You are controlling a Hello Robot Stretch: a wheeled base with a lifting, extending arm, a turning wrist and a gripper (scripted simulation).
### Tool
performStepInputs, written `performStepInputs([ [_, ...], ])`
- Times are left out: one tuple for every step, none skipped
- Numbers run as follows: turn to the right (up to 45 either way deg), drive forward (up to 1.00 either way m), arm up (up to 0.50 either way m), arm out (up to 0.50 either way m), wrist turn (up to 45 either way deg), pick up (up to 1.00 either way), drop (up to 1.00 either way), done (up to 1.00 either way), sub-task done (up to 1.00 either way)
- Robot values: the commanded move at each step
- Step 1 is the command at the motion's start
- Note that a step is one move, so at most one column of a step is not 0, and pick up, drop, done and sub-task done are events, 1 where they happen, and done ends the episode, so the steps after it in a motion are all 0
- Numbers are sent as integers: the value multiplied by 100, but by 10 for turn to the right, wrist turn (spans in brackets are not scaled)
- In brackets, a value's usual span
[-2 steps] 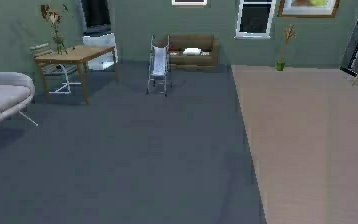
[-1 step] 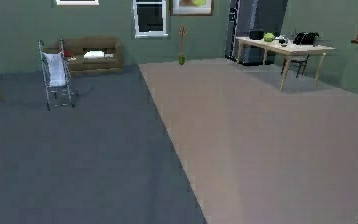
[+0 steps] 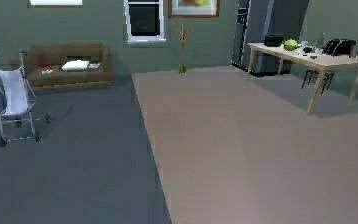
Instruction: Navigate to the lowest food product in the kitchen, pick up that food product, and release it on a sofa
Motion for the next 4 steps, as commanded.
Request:
performStepInputs([
  [450,0,0,0,0,0,0,0,0],
  [180,0,0,0,0,0,0,0,0],
  [0,100,0,0,0,0,0,0,0],
  [30,0,0,0,0,0,0,0,0],
])
